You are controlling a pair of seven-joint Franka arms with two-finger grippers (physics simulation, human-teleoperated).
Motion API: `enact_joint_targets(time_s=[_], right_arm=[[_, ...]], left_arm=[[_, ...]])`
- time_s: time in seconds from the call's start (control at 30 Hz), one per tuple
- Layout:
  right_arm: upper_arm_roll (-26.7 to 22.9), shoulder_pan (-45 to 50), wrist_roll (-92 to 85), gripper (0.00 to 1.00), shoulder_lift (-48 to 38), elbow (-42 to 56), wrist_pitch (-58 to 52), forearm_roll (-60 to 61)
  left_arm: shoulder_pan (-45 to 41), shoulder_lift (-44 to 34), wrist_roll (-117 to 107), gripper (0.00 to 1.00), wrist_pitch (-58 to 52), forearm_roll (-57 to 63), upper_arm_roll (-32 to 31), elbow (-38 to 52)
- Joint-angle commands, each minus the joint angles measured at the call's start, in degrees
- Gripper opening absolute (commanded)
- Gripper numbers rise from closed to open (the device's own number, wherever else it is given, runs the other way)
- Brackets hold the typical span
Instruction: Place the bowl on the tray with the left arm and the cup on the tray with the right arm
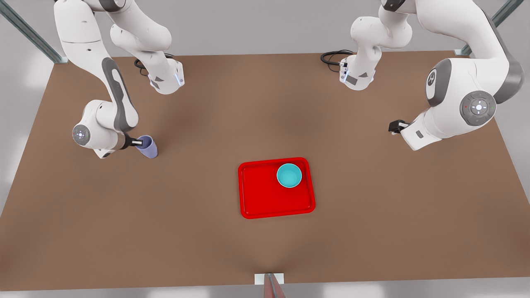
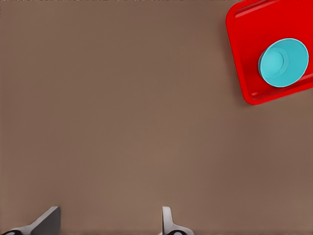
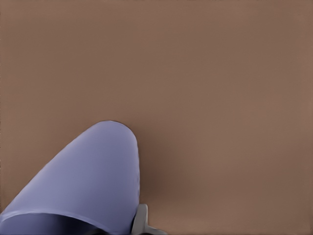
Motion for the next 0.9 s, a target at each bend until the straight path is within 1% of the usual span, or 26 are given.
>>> enact_joint_targets(time_s=[0.0,0.1,0.13,0.23,0.3,0.4,0.47,0.53,0.57,0.6,0.67,0.77,0.8,0.87], right_arm=[[0.00,0.03,0.18,0.21,0.01,-0.04,-0.01,-0.30],[0.00,-0.05,0.18,0.21,0.36,0.40,-0.10,-0.30],[0.00,0.03,0.44,0.21,0.27,1.80,-2.38,-0.30],[0.53,0.21,2.37,0.21,0.80,11.38,-14.86,-0.30],[0.79,0.30,4.75,0.21,4.14,20.78,-25.05,-0.04],[4.13,1.96,11.86,0.21,5.98,31.16,-34.55,3.30],[4.13,5.74,17.66,0.21,7.92,38.18,-38.51,6.11],[4.13,10.93,23.55,0.21,12.66,46.36,-39.13,9.00],[4.22,12.86,27.32,0.21,13.80,48.56,-38.77,12.79],[4.22,14.97,30.76,0.21,15.39,51.81,-38.69,13.94],[7.47,16.38,37.88,0.21,20.57,59.89,-38.69,16.75],[16.08,16.47,50.44,0.21,29.62,72.99,-37.19,16.84],[17.49,17.17,53.35,0.21,31.30,74.93,-35.61,16.75],[17.49,21.30,57.04,0.21,34.11,77.57,-30.61,16.75]], left_arm=[[0.00,0.00,0.00,1.00,0.00,0.02,0.00,-0.08],[0.00,0.00,0.09,1.00,0.00,-0.06,0.00,-0.26],[0.09,0.00,0.09,1.00,-0.09,0.02,0.00,-0.17],[0.00,0.08,0.09,1.00,-0.09,-0.07,0.00,-0.35],[0.09,0.08,0.09,1.00,0.00,-0.07,0.00,-0.43],[0.09,0.17,0.09,1.00,0.00,-0.07,0.00,-0.43],[0.18,0.17,0.09,1.00,0.00,-0.07,0.00,-0.52],[0.18,0.17,0.09,1.00,-0.09,0.02,0.00,-0.52],[0.27,0.08,0.09,1.00,-0.09,0.02,0.00,-0.52],[0.27,0.08,0.09,1.00,-0.09,-0.07,0.00,-0.44],[0.44,0.17,0.09,1.00,0.00,0.02,0.00,-0.52],[0.44,0.17,0.09,1.00,-0.09,-0.07,0.00,-0.52],[0.44,0.17,0.09,1.00,-0.09,-0.07,0.00,-0.52],[0.44,0.17,0.09,1.00,-0.09,-0.07,0.00,-0.52]])
